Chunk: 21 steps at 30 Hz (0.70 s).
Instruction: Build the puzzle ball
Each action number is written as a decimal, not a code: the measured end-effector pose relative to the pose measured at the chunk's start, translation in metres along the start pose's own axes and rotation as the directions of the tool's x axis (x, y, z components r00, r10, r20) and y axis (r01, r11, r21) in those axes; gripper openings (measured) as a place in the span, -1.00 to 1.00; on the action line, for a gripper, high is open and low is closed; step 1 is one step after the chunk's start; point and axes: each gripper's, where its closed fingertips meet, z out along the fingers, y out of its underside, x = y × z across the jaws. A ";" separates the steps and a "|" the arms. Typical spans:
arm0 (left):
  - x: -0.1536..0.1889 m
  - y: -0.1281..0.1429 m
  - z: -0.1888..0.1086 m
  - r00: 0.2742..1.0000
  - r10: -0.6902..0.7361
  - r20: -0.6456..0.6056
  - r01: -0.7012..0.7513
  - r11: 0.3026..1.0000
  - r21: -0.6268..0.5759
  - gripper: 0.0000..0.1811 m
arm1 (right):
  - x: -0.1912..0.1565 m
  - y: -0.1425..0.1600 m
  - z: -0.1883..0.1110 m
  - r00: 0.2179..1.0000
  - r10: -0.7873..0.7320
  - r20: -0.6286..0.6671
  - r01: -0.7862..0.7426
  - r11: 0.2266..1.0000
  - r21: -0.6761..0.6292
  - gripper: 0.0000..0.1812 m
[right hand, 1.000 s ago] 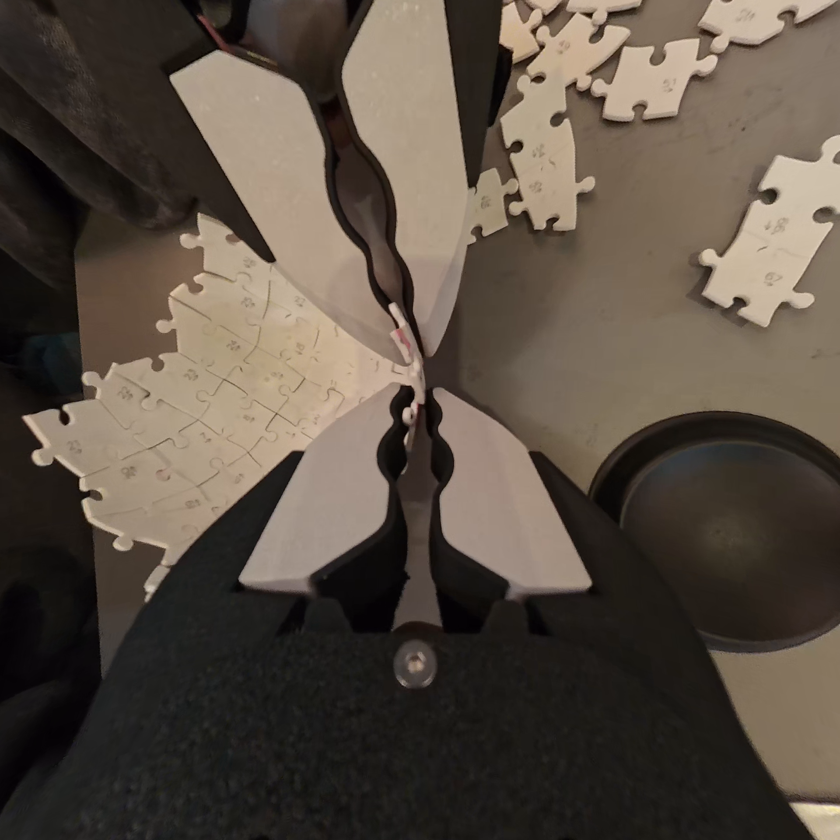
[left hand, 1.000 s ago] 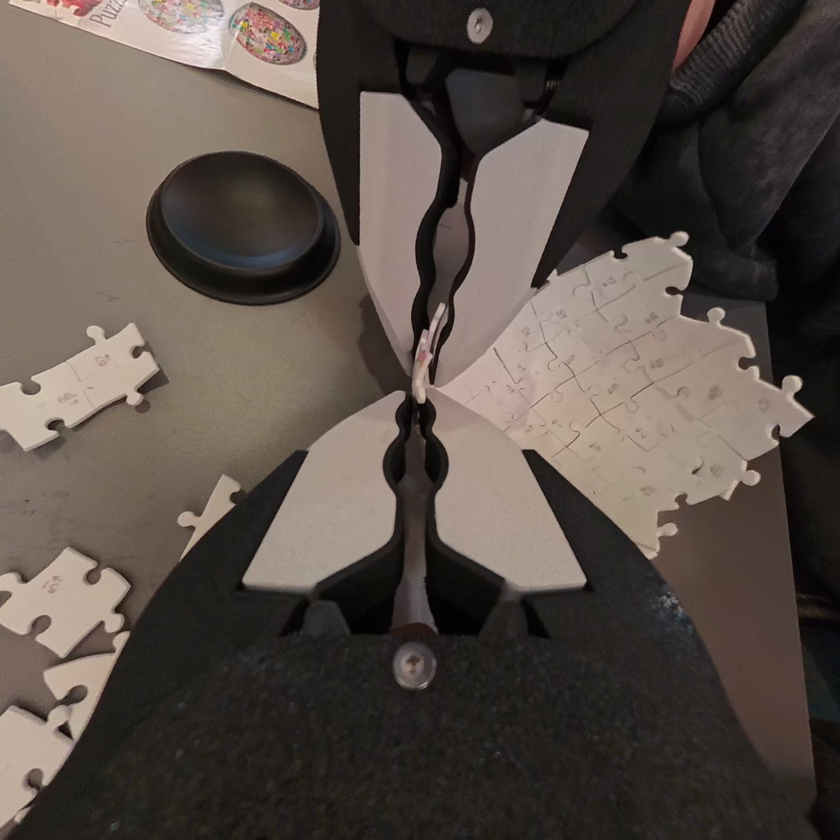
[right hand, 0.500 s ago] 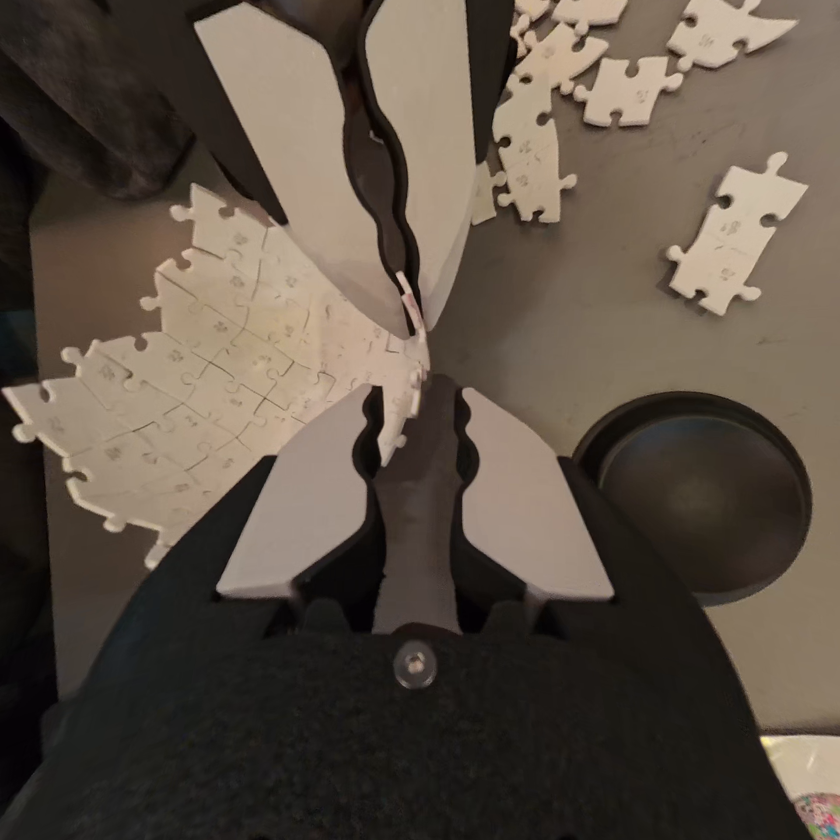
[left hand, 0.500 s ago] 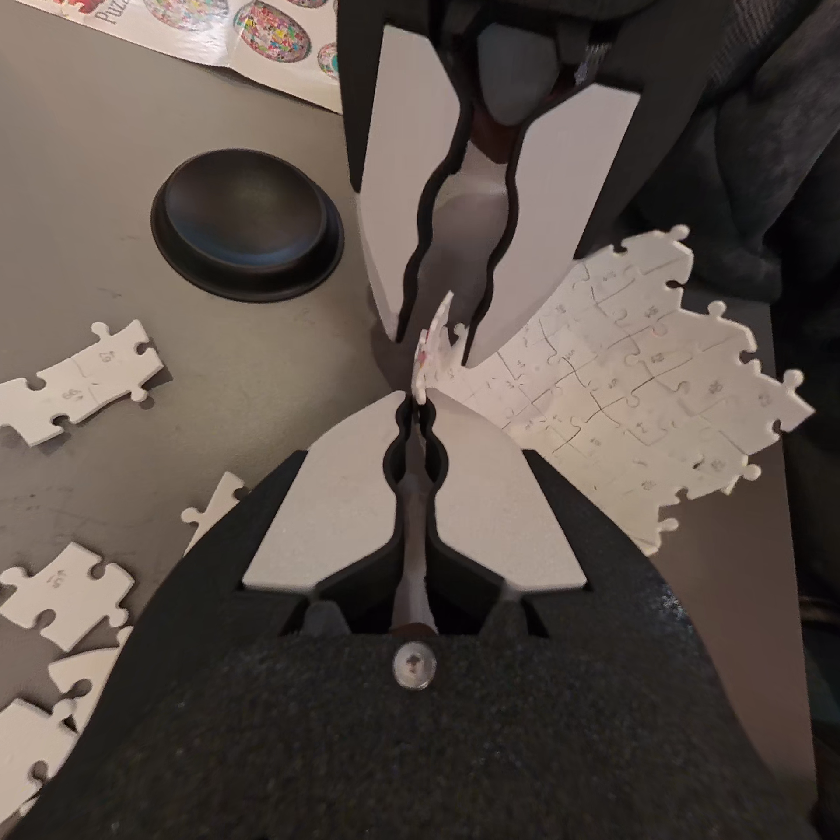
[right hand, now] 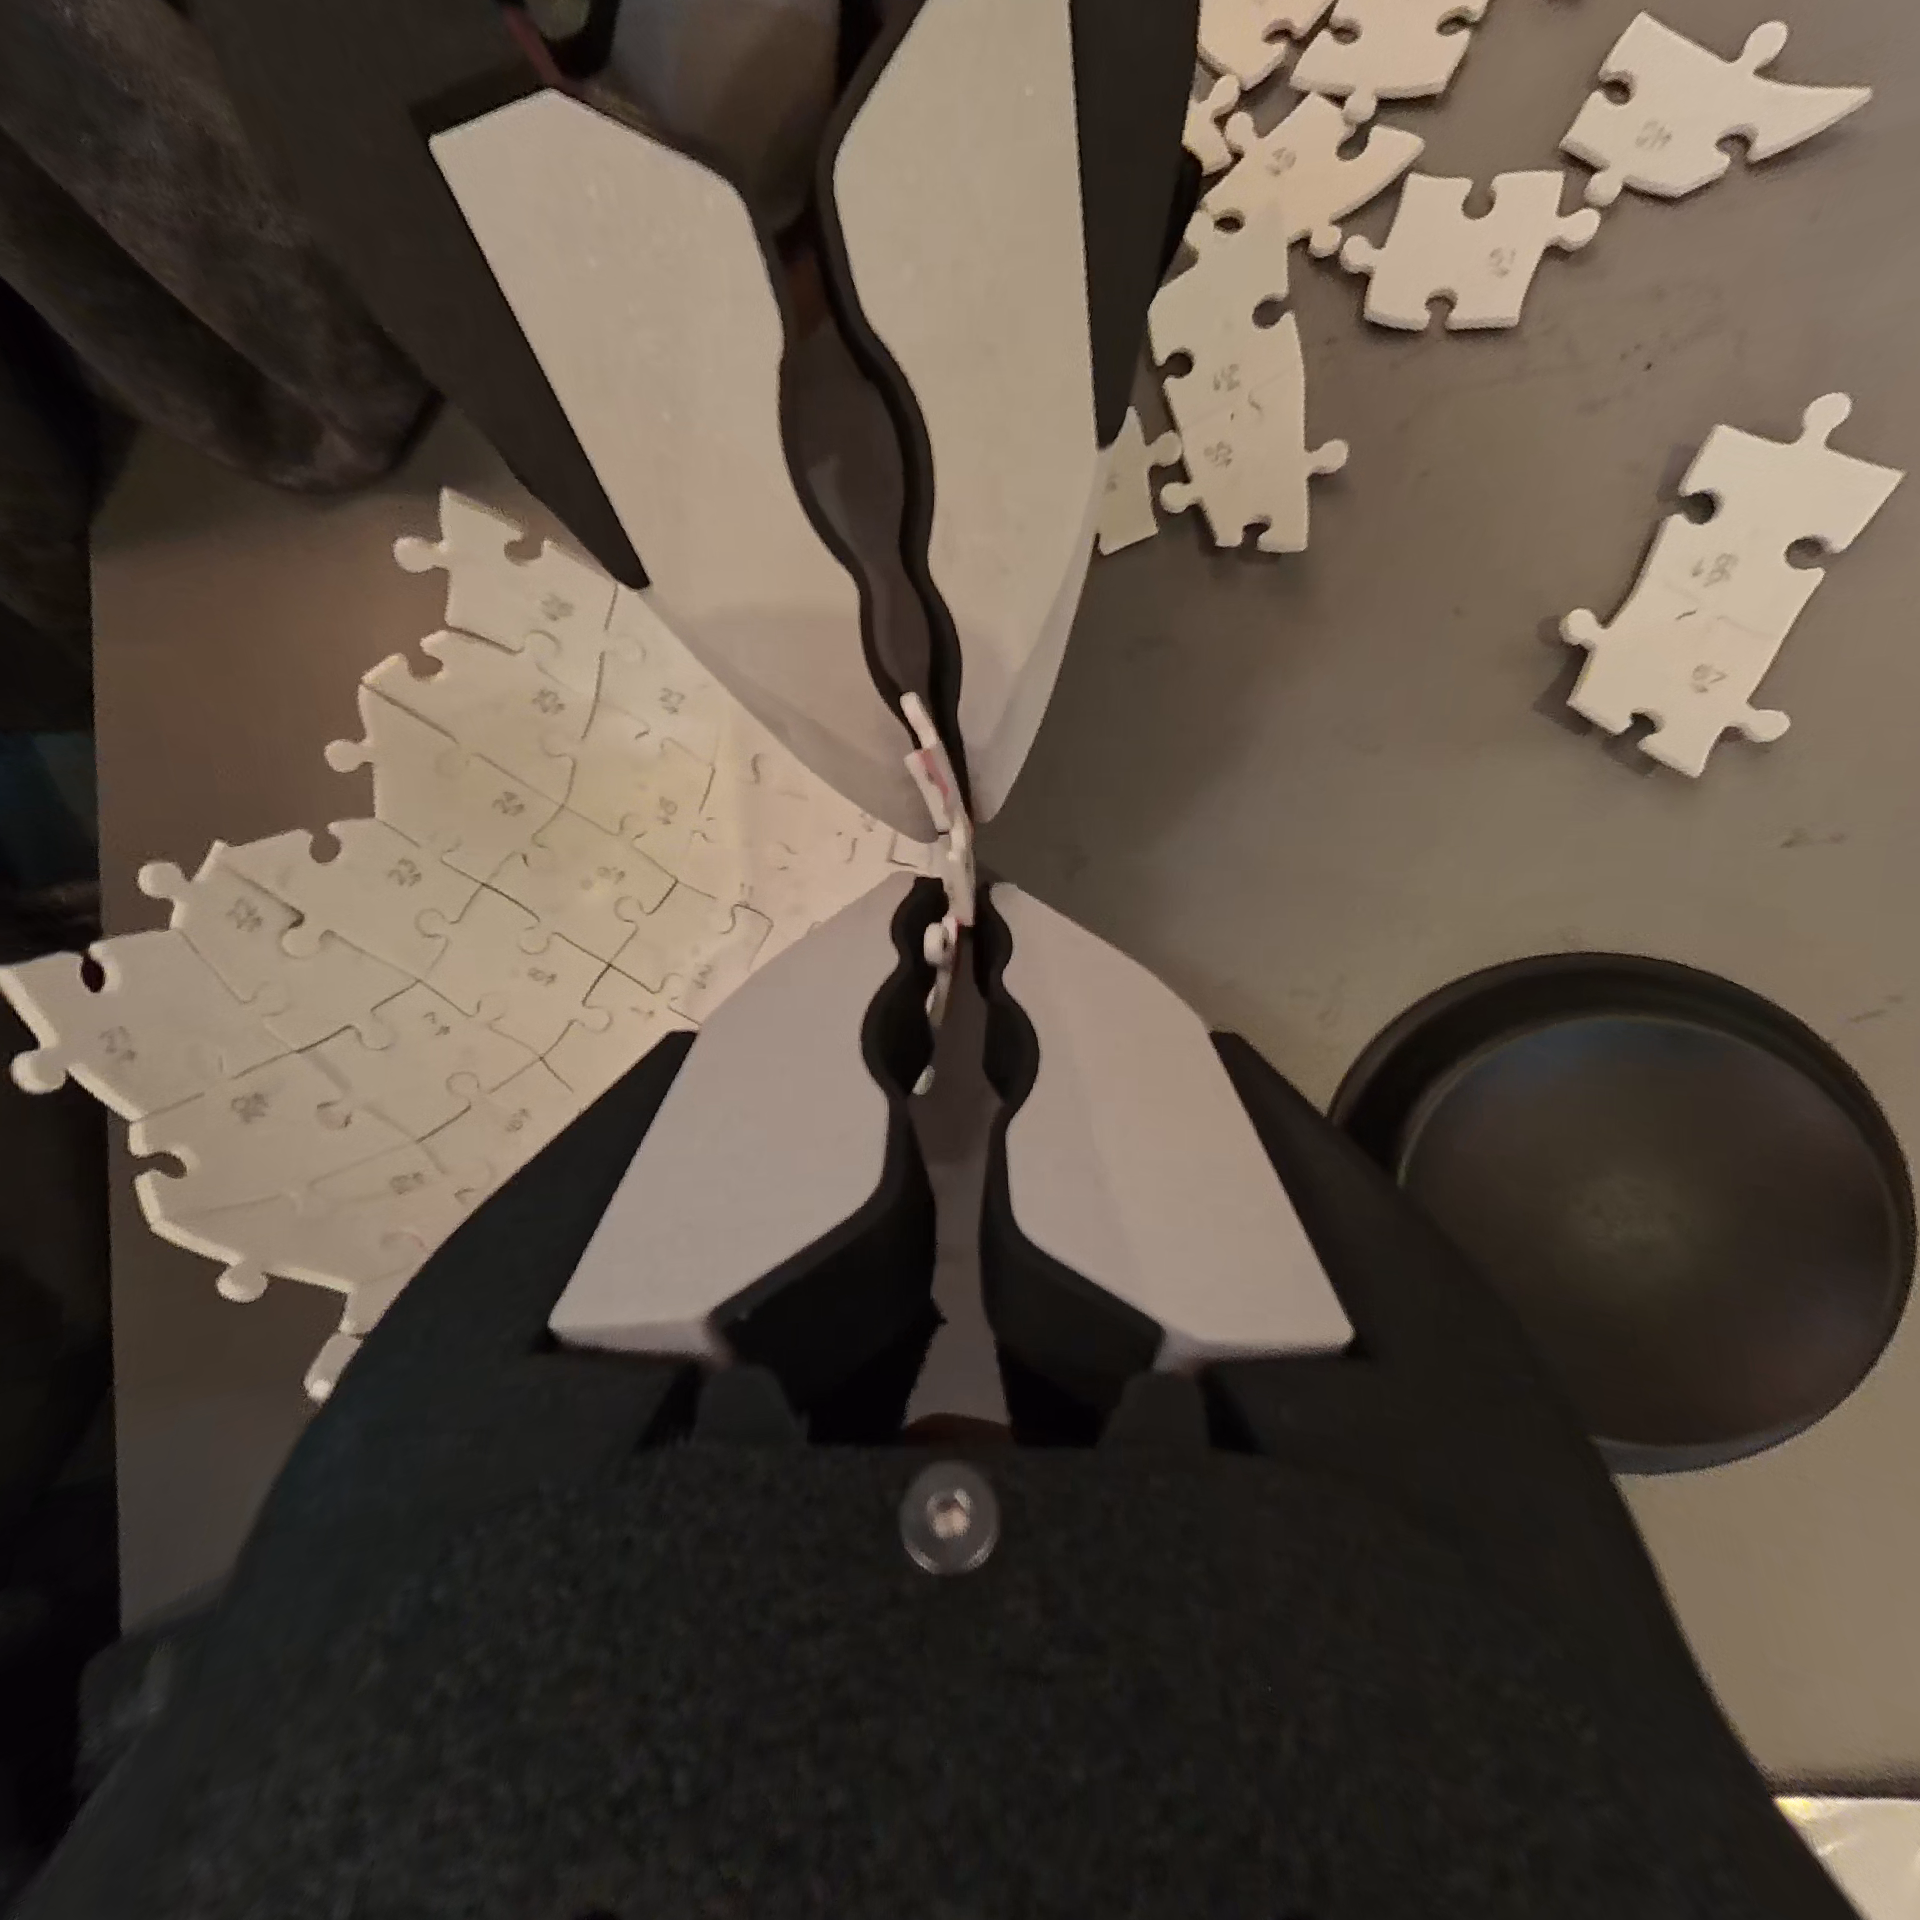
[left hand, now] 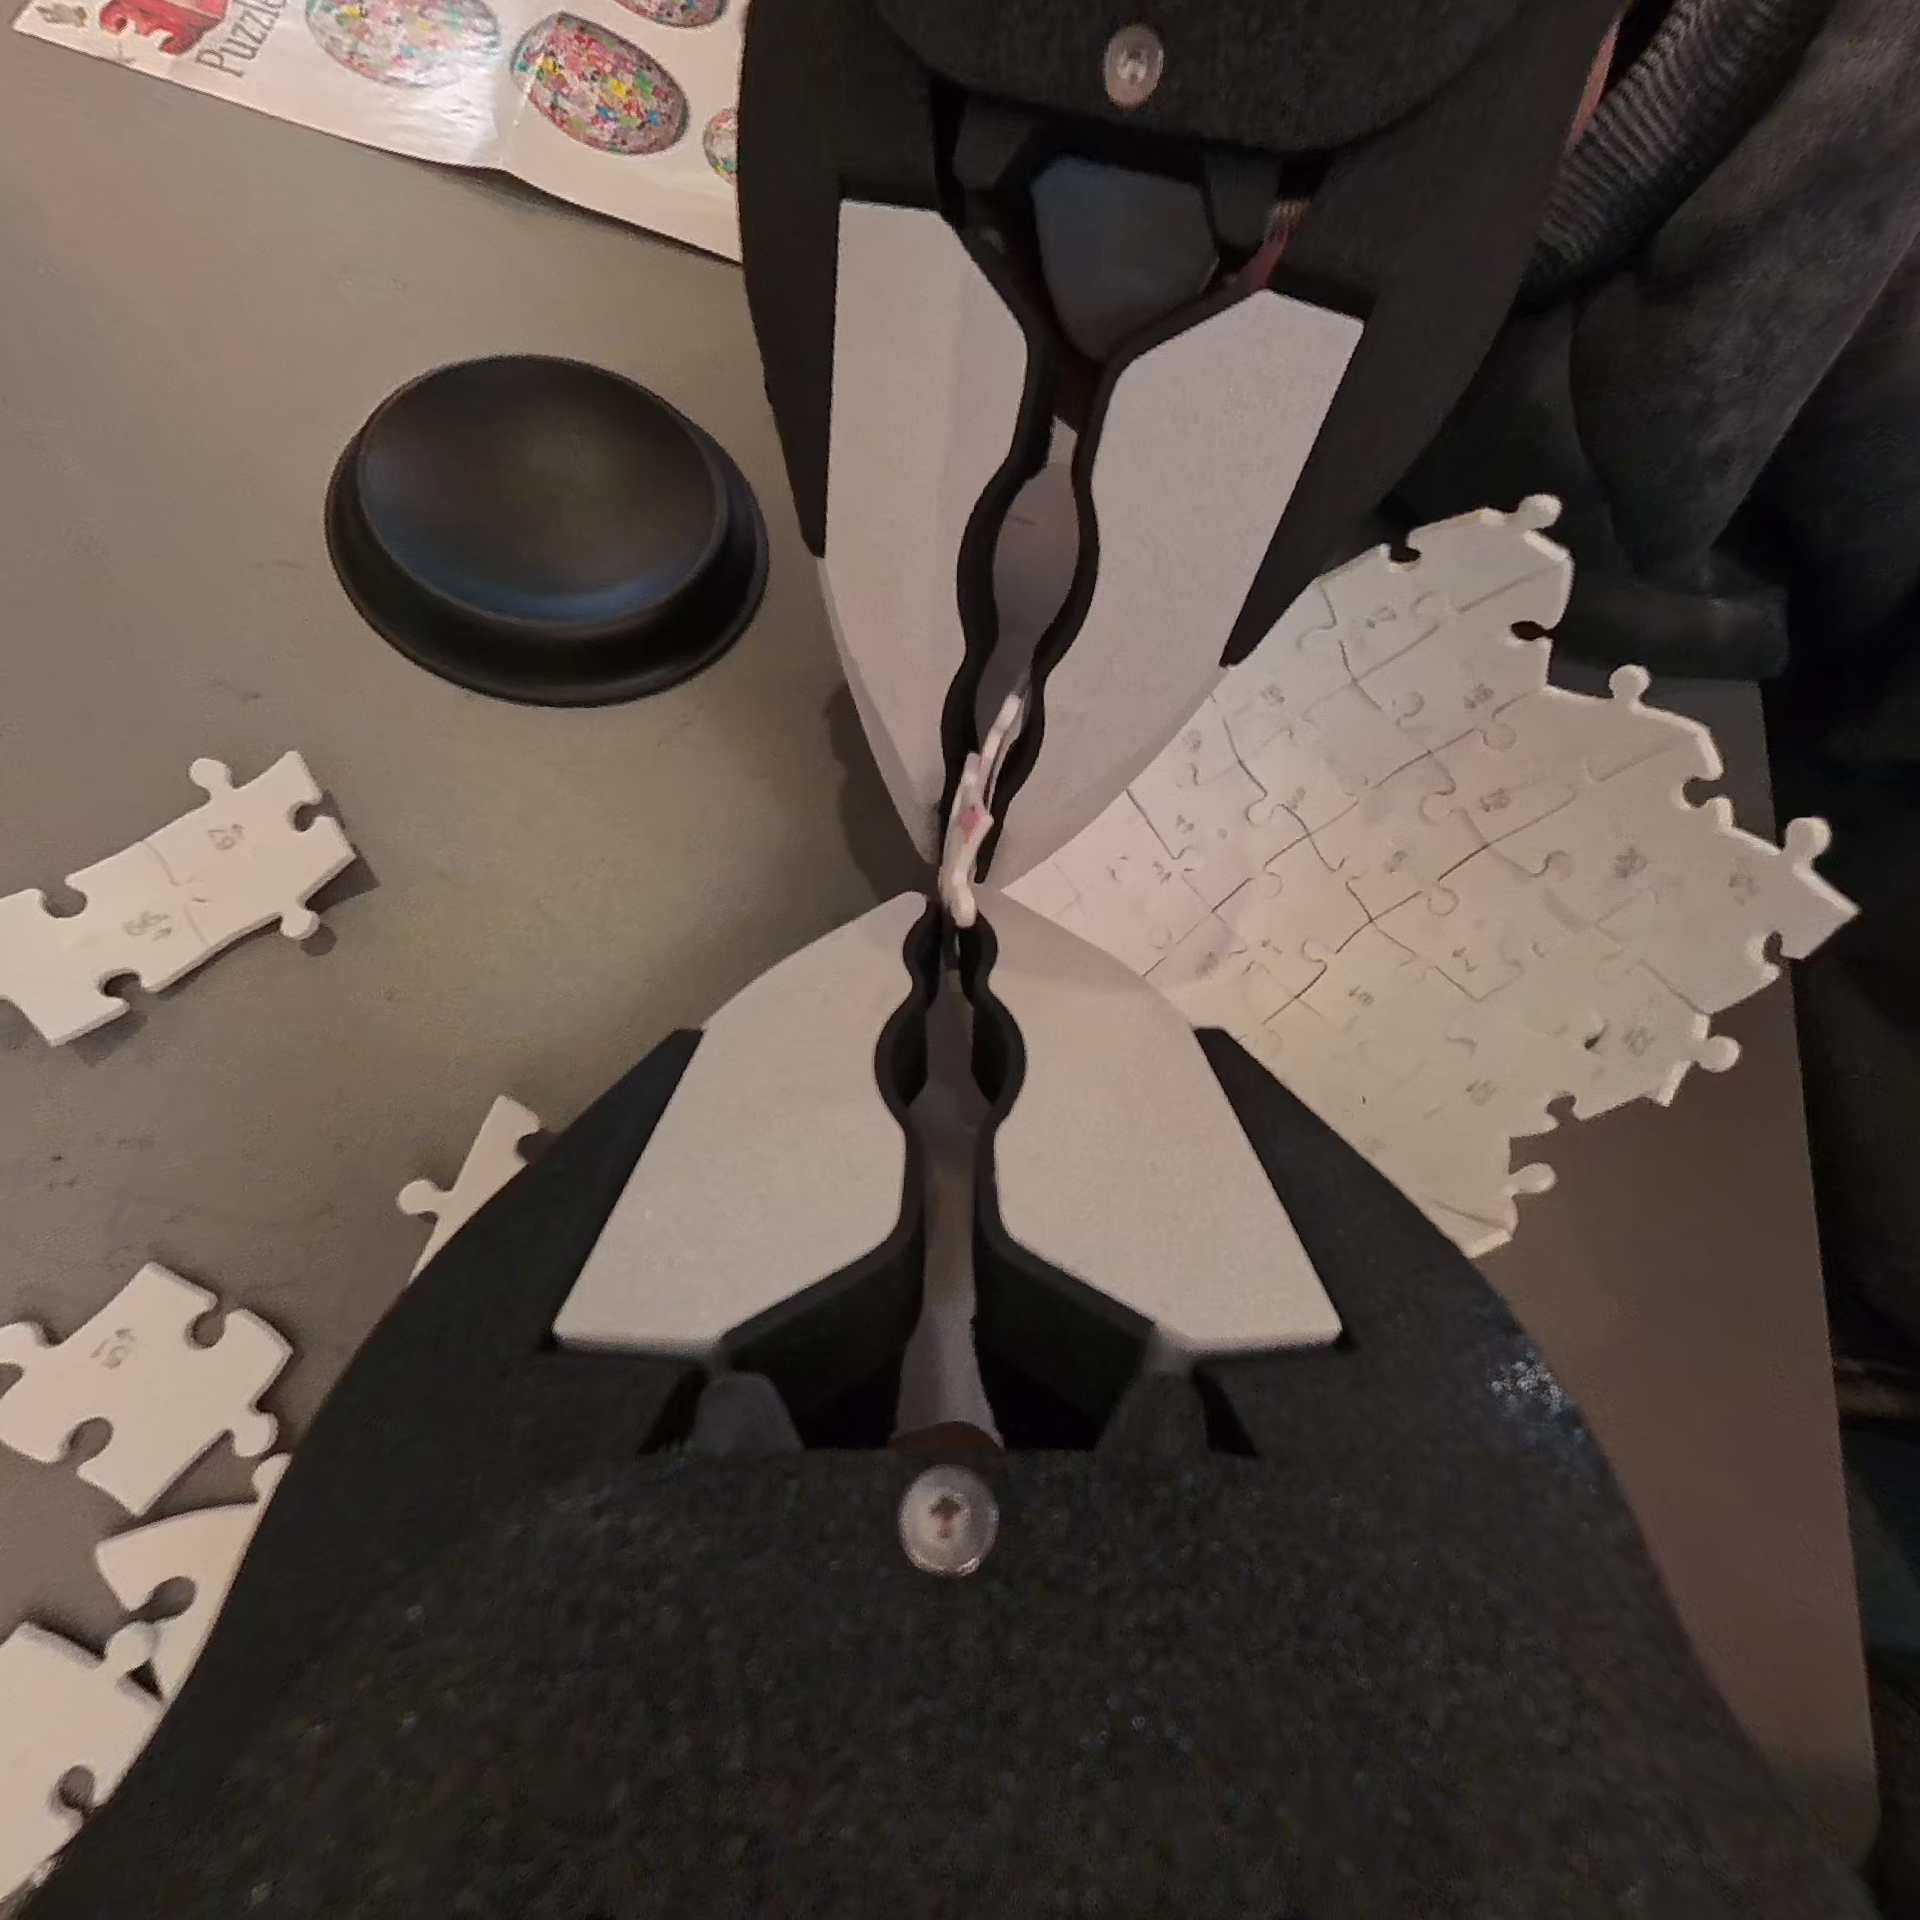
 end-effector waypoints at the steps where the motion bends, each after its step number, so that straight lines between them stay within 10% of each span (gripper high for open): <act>1: 0.001 0.001 0.000 1.000 0.004 -0.006 -0.004 1.000 -0.003 -0.97 | -0.001 0.001 0.000 1.000 0.002 0.014 -0.002 1.000 -0.003 -0.94; 11: -0.001 0.001 -0.002 1.000 -0.011 -0.004 0.011 1.000 -0.001 -0.98 | 0.004 0.002 -0.007 0.998 -0.040 -0.052 0.042 0.998 0.044 -0.68; 21: 0.001 -0.001 -0.002 1.000 -0.006 -0.011 0.006 1.000 0.008 -0.98 | 0.000 -0.004 -0.012 1.000 -0.007 -0.020 0.009 0.992 0.129 -0.95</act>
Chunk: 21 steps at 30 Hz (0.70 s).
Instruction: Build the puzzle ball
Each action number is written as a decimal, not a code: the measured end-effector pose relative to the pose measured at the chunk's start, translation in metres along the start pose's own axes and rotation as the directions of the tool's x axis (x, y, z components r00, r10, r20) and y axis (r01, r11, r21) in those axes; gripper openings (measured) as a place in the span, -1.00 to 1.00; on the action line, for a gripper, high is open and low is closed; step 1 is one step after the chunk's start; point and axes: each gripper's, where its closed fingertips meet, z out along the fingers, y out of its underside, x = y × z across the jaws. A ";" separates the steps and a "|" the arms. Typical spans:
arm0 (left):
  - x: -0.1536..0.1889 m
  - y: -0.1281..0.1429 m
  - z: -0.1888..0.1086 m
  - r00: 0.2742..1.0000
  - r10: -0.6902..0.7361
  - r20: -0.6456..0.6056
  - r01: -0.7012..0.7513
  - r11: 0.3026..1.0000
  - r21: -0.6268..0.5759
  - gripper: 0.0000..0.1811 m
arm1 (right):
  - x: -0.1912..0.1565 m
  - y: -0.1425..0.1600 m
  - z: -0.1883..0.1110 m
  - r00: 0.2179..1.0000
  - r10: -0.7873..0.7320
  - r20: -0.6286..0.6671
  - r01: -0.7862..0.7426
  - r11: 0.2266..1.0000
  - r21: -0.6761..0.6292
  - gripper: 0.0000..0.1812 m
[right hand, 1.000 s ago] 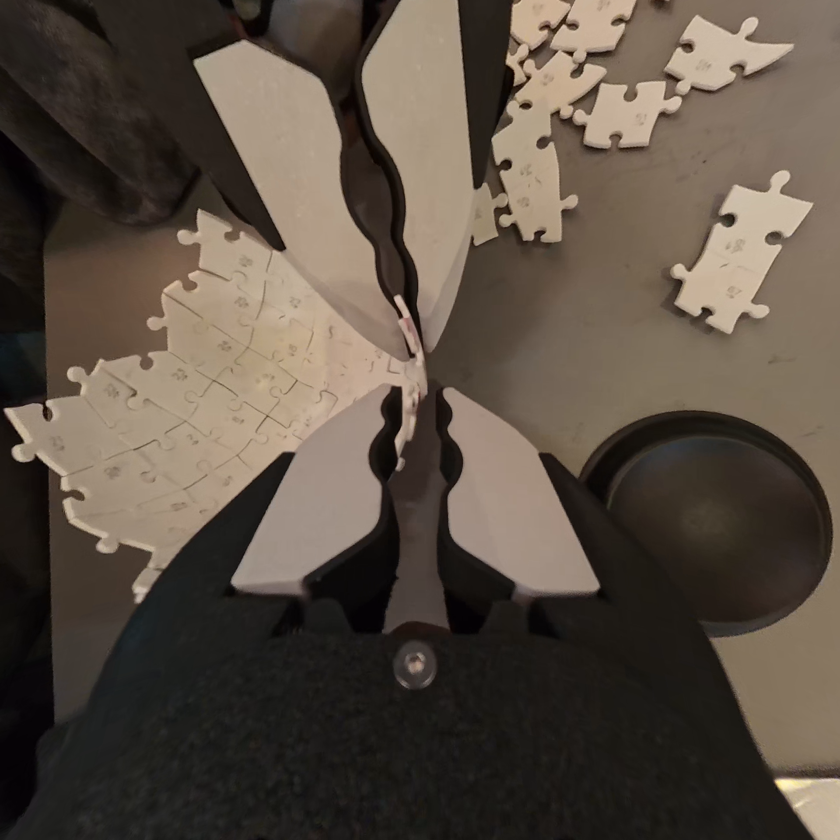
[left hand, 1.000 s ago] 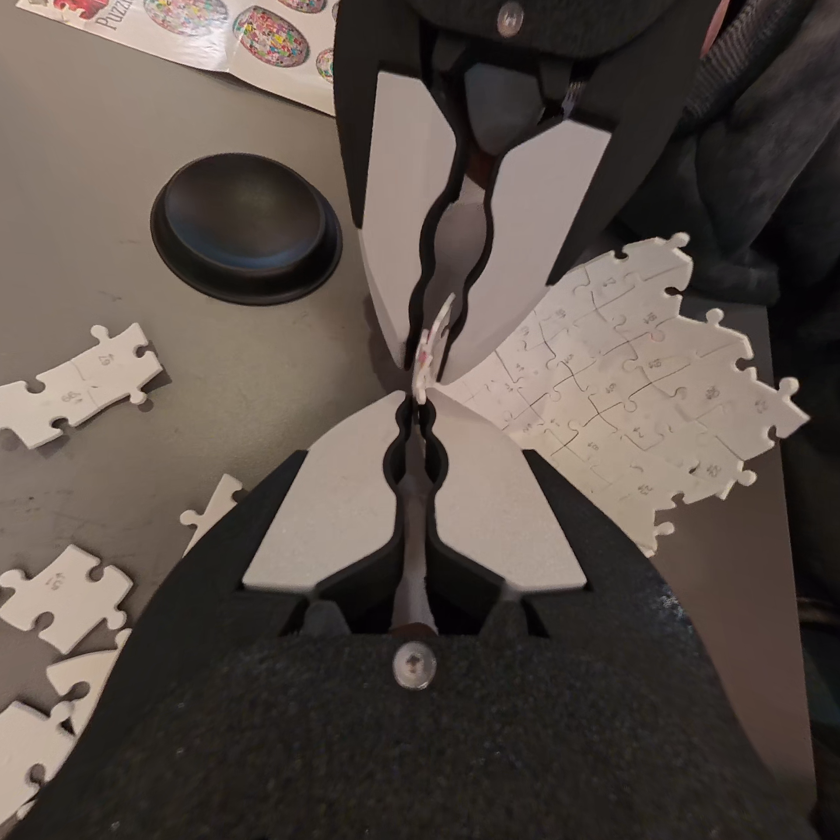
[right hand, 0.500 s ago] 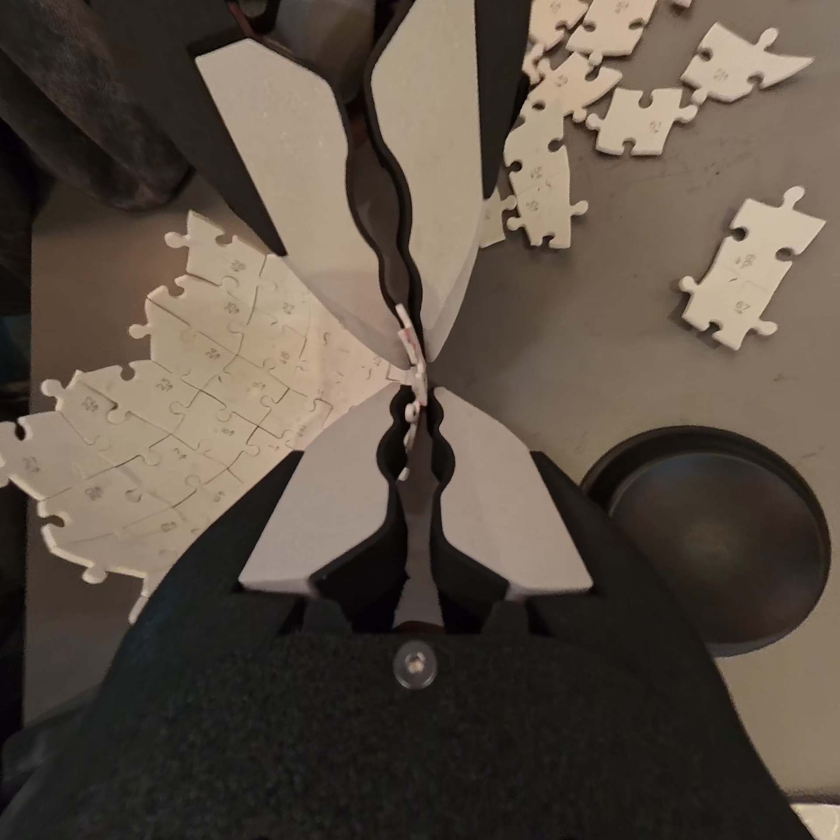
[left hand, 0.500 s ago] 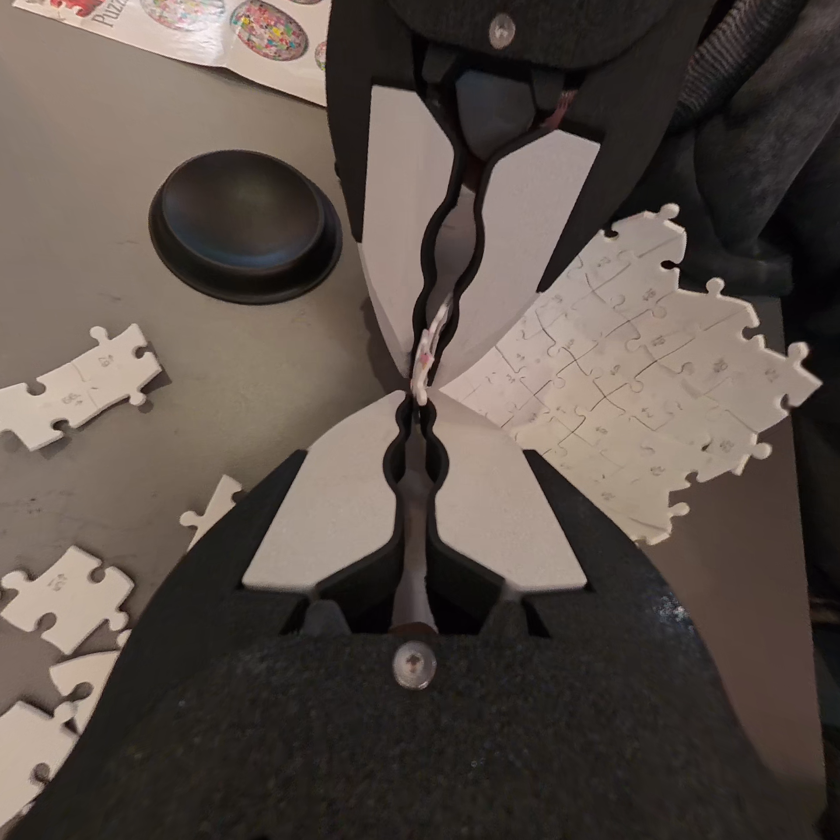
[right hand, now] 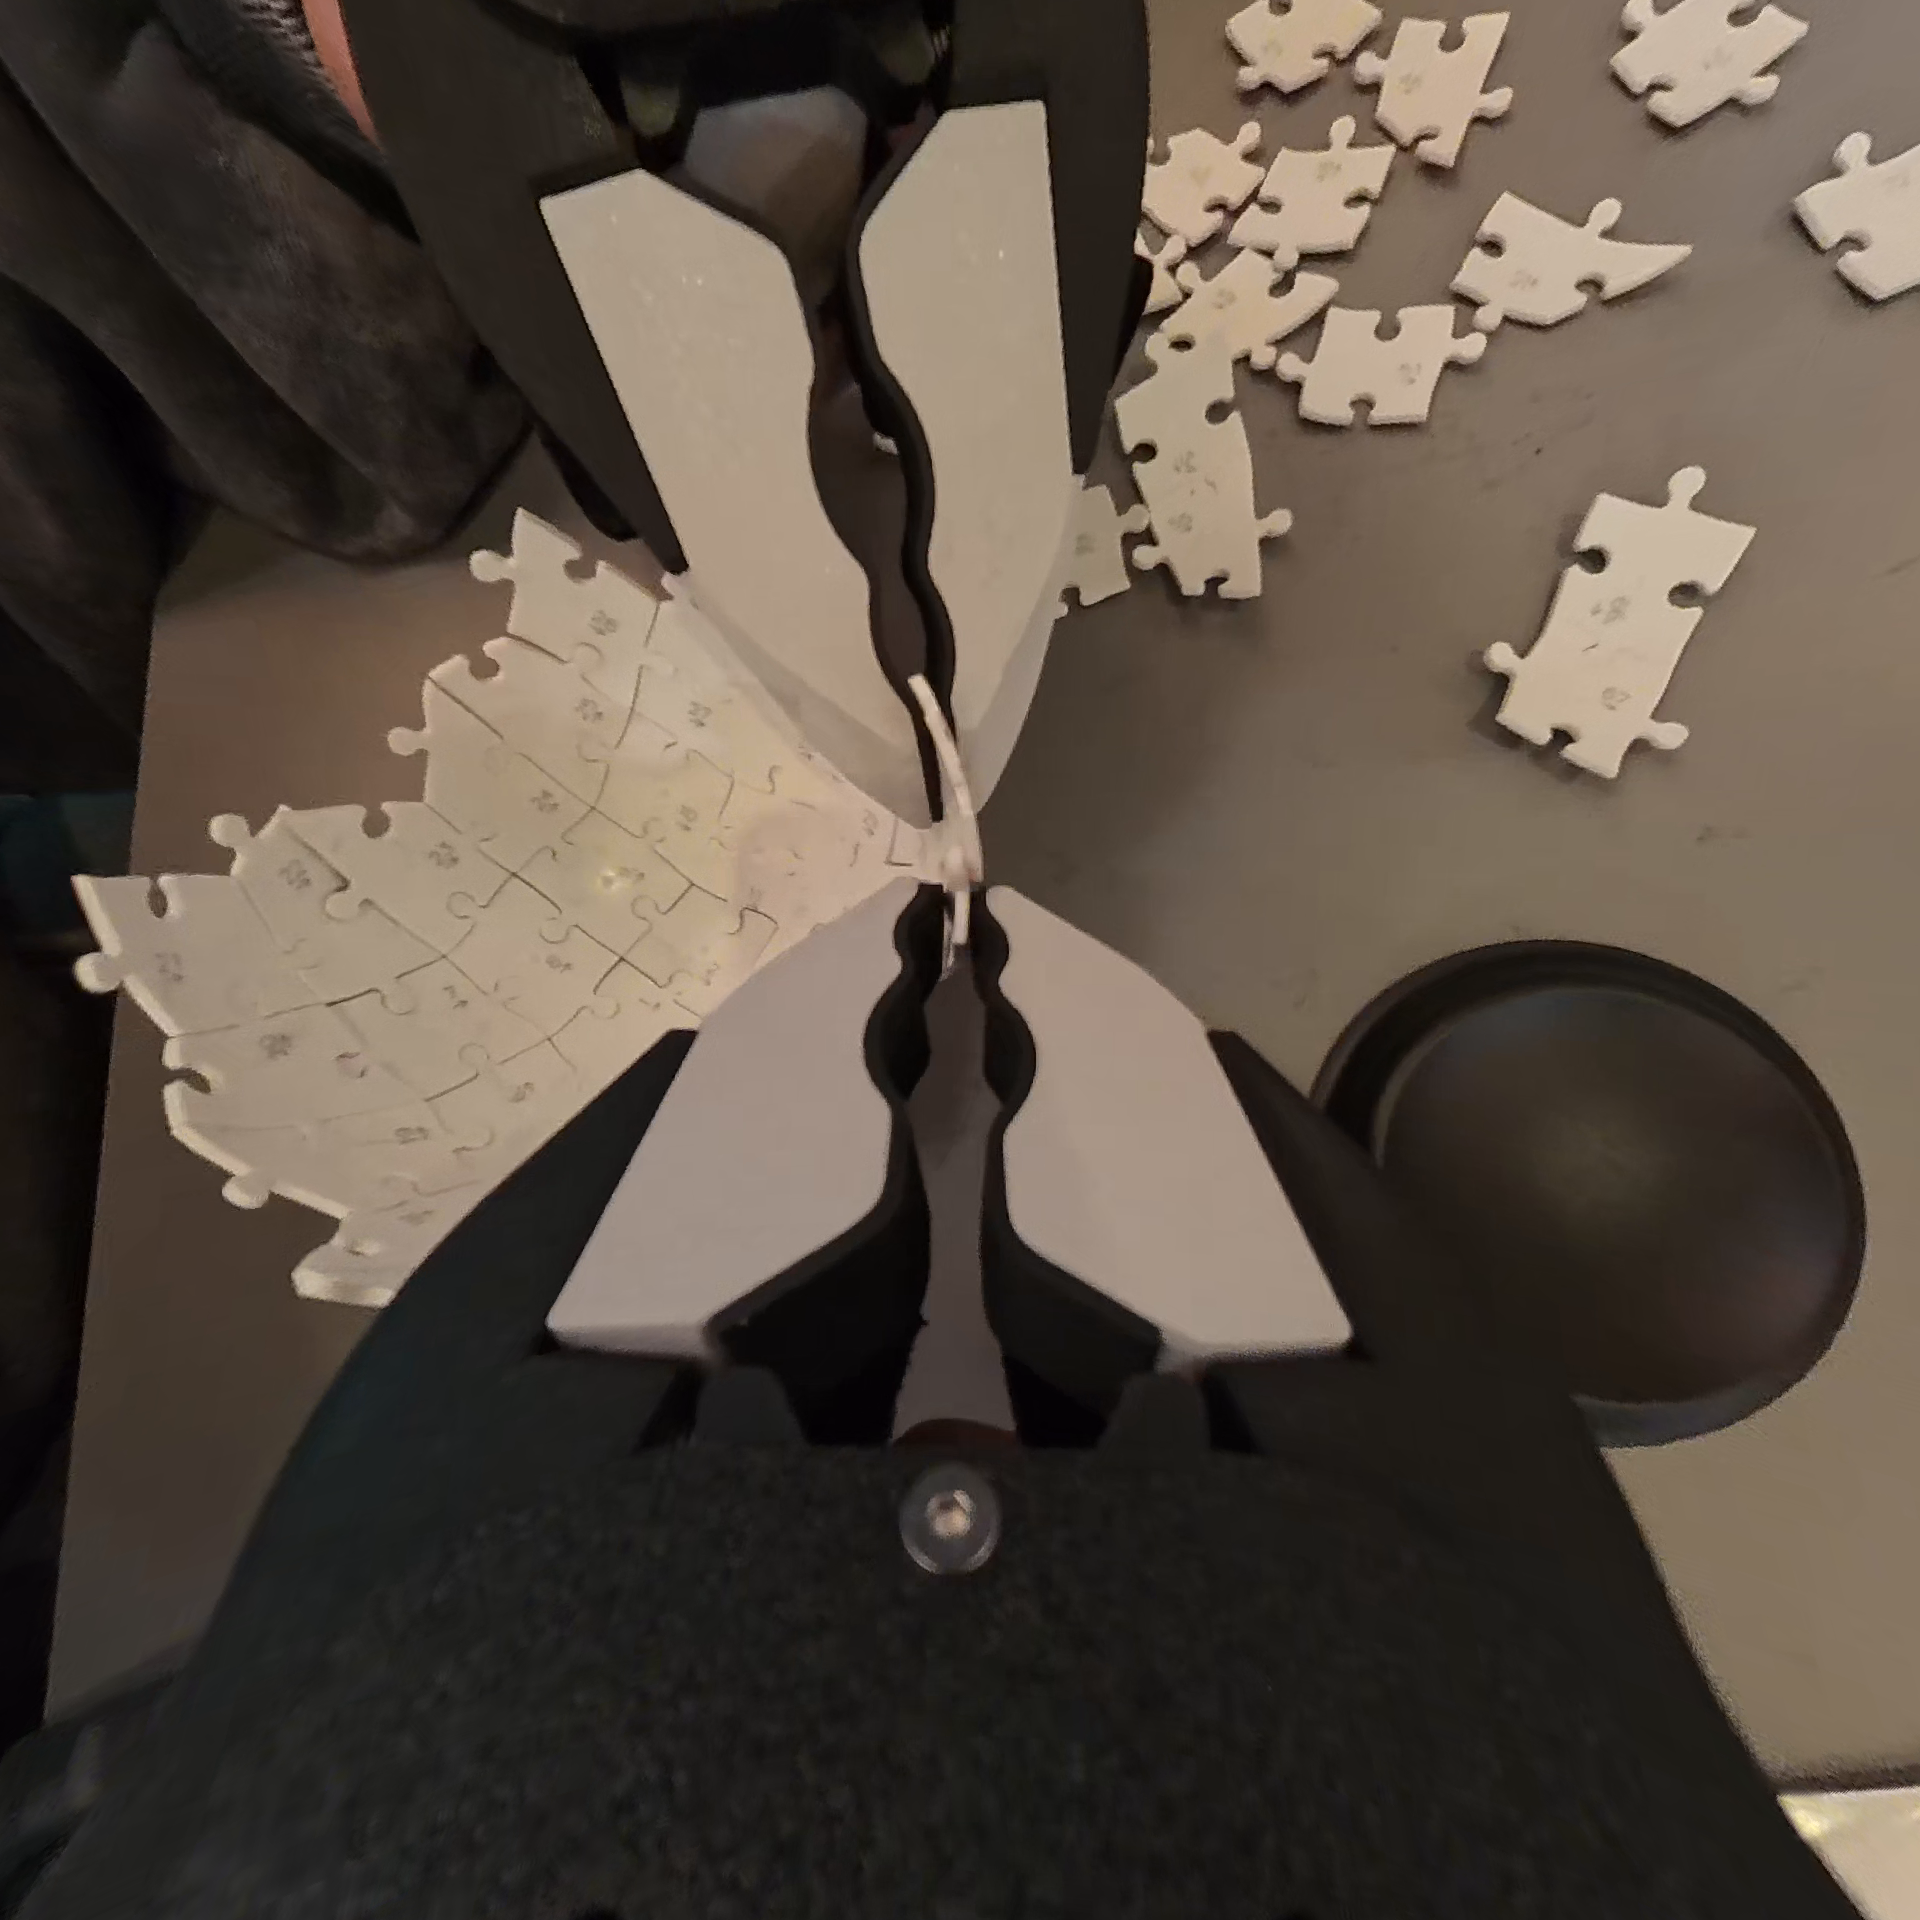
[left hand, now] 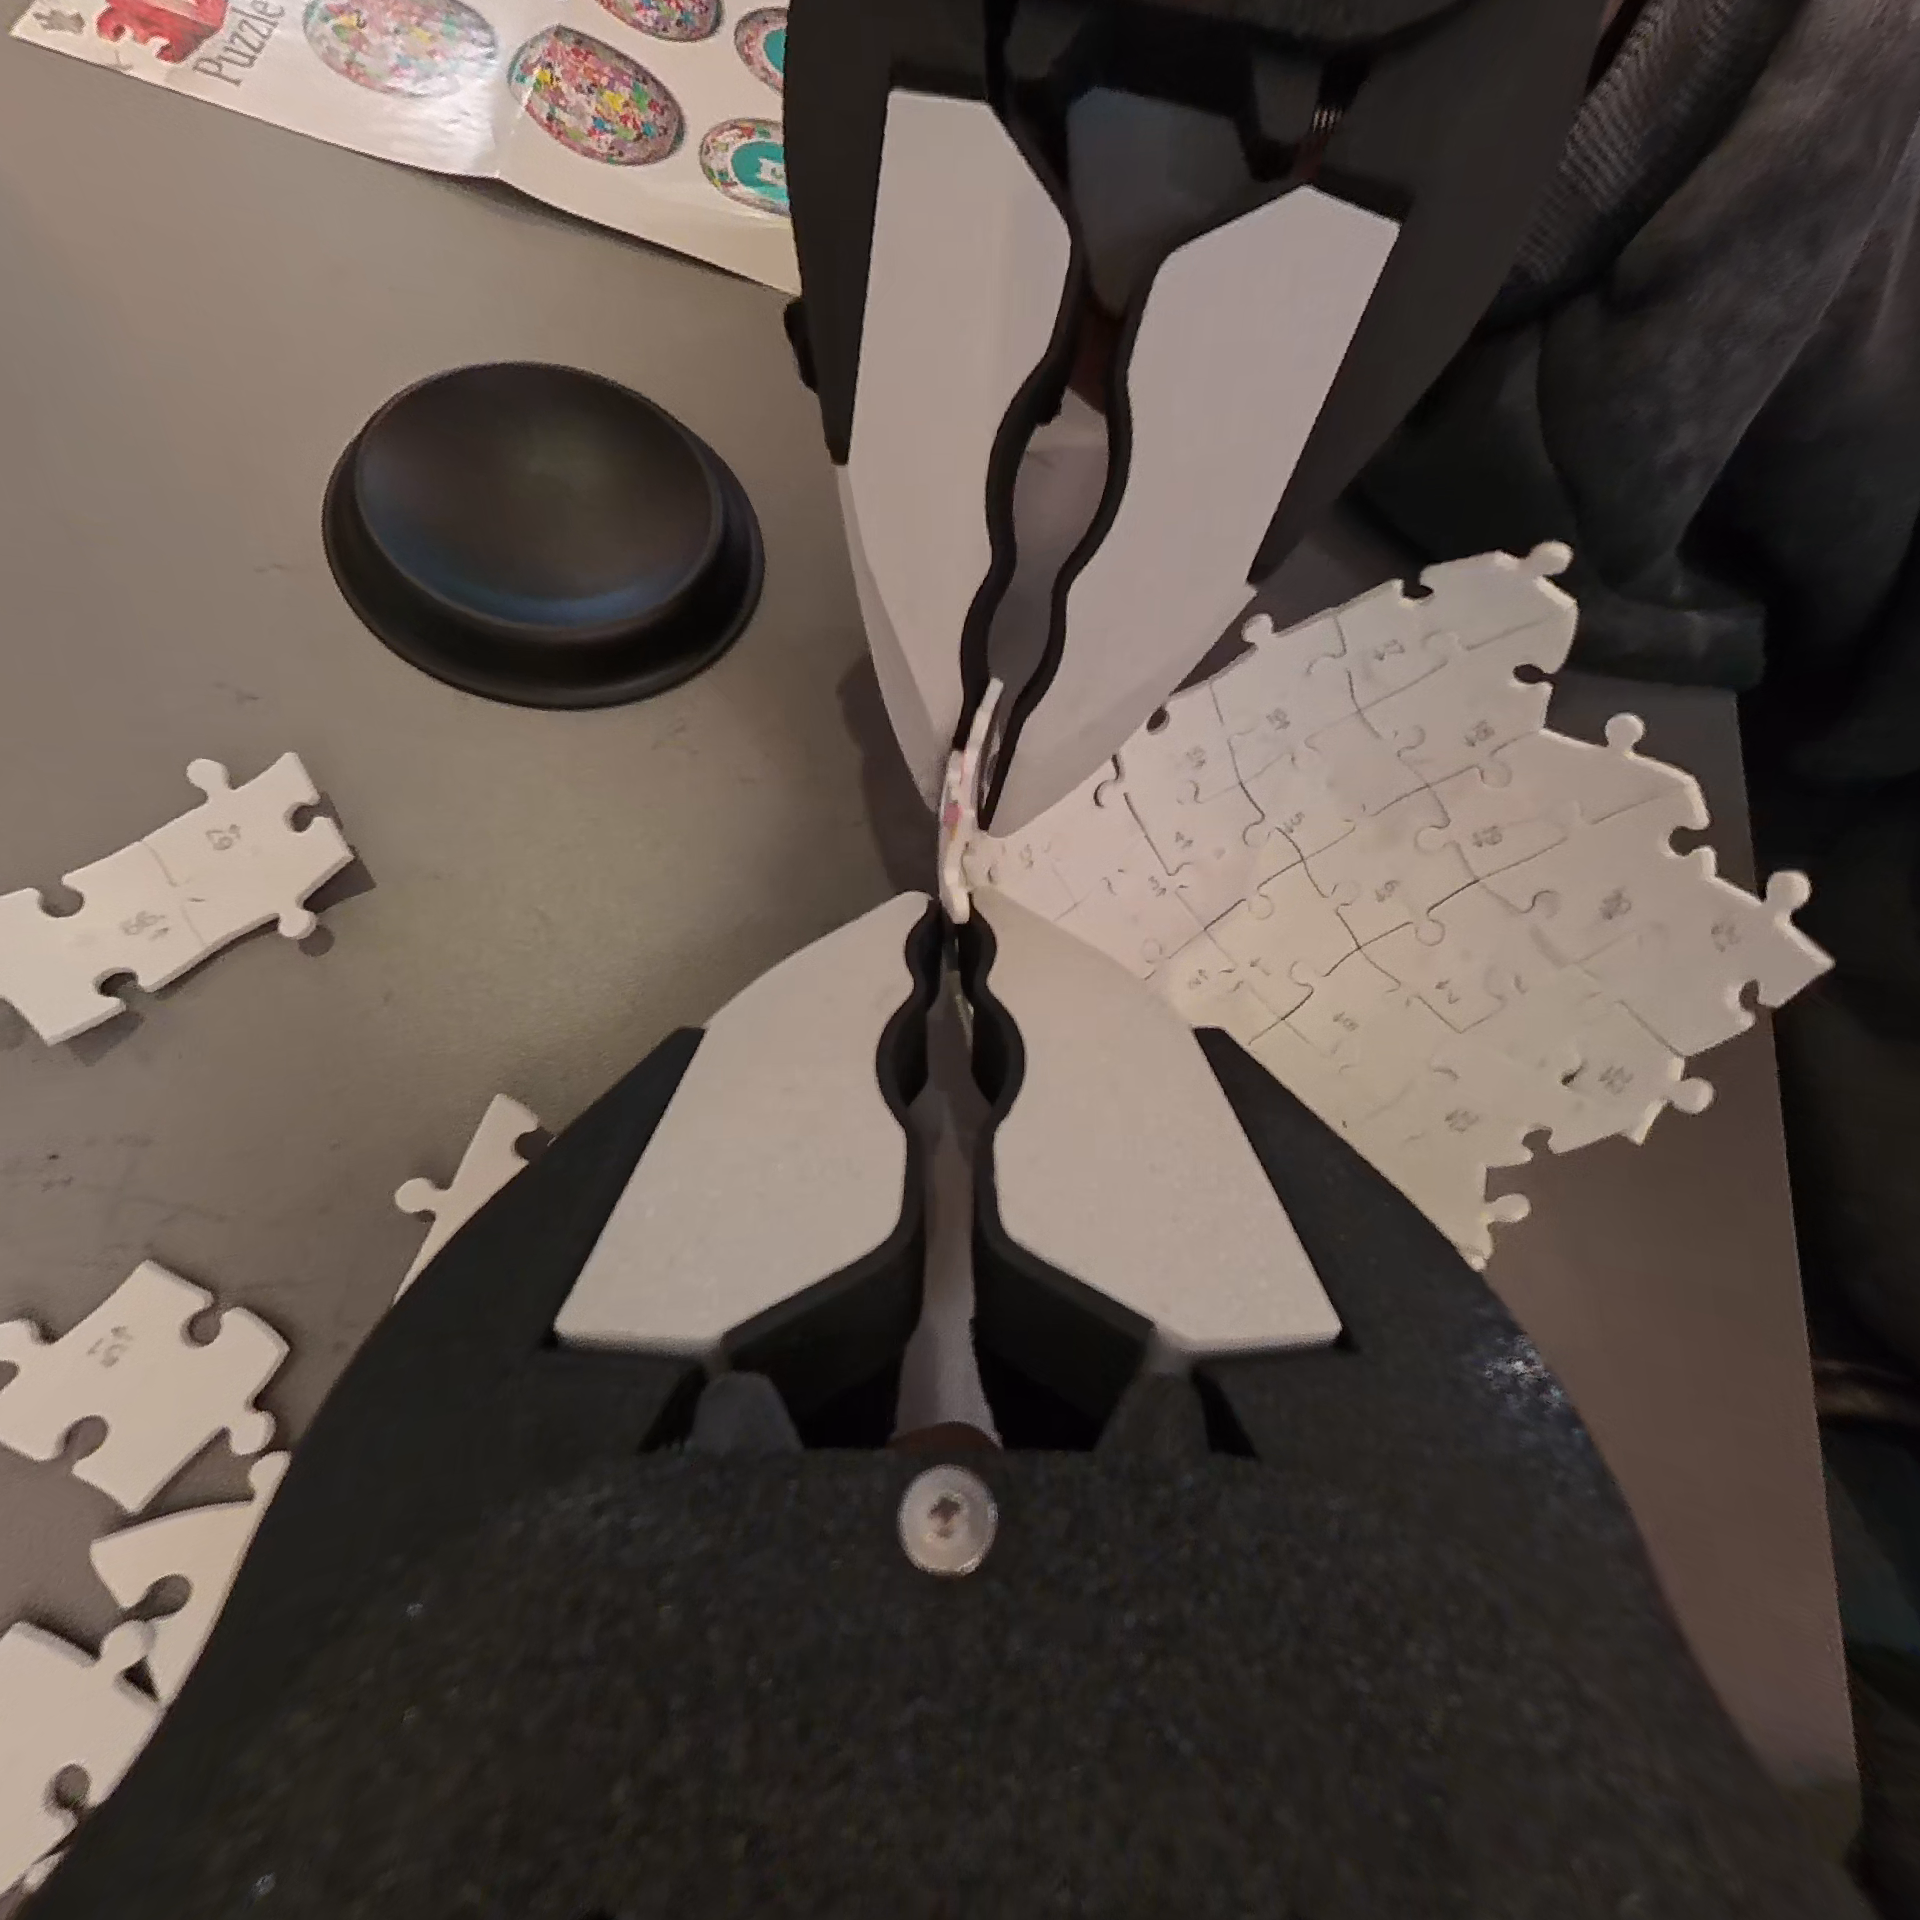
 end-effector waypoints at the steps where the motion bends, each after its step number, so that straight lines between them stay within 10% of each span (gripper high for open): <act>1: 0.000 0.000 0.000 1.000 0.000 0.002 0.000 1.000 -0.001 -0.98 | 0.000 0.000 0.000 1.000 0.000 -0.002 0.000 1.000 0.001 -0.95; 21: 0.002 0.000 0.003 1.000 0.006 -0.002 -0.006 1.000 -0.009 -0.98 | -0.004 0.004 -0.002 0.998 0.054 -0.030 -0.054 0.998 -0.017 -0.95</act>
